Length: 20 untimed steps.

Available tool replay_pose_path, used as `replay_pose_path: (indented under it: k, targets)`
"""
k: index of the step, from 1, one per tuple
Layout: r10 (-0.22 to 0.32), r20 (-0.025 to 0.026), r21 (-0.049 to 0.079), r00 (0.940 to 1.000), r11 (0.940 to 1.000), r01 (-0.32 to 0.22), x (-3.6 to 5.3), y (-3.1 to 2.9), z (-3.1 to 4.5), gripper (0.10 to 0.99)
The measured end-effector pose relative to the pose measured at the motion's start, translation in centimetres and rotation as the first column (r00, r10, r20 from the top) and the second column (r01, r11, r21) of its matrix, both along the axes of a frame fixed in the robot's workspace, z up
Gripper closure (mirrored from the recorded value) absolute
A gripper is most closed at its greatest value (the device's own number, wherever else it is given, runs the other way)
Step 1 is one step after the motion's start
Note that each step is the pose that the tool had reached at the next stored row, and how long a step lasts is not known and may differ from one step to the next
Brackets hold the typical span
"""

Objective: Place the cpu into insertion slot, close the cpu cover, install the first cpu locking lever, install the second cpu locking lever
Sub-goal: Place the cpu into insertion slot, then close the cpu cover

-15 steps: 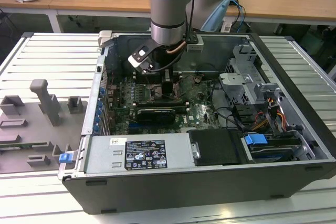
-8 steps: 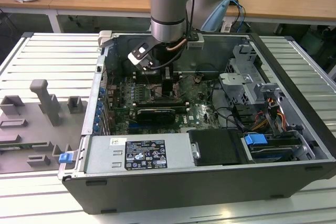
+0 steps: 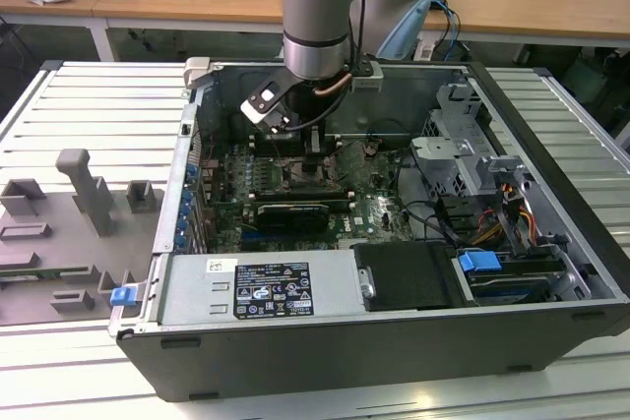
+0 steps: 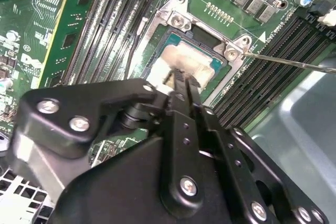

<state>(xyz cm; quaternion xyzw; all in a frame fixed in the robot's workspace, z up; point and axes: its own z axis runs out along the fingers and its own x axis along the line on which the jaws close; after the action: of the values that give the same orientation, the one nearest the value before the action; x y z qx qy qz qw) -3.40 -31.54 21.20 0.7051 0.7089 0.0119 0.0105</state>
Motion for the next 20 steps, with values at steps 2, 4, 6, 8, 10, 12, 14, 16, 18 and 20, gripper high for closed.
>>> replay_pose_path:
  k: [2,4,6,8,10,12,14,16,18,20]
  targets:
    - [0.001,0.0001,0.000,1.0000,1.0000,-0.001,0.00,-0.01,0.03,0.980]
    - [0.001,-0.0001,0.000,1.0000,1.0000,-0.001,0.00,-0.01,0.09,0.980]
    - [0.001,0.0000,0.000,1.0000,1.0000,-0.001,0.00,-0.01,0.18,0.980]
    - [0.001,0.0001,0.000,1.0000,1.0000,-0.001,0.00,0.00,0.24,0.980]
    - [0.001,0.0000,0.000,1.0000,1.0000,-0.001,0.00,-0.01,0.29,0.980]
    - [0.001,-0.0001,0.000,1.0000,1.0000,-0.001,0.00,-0.01,0.35,0.980]
    - [0.001,0.0001,0.000,1.0000,1.0000,-0.001,0.00,0.00,0.41,0.980]
    - [0.001,0.0000,0.000,1.0000,1.0000,-0.001,0.00,-0.01,0.67,0.980]
    - [0.001,0.0000,0.000,1.0000,1.0000,-0.001,0.00,-0.01,0.84,0.980]
    - [0.001,0.0000,0.000,1.0000,1.0000,-0.001,0.00,0.00,1.20,0.980]
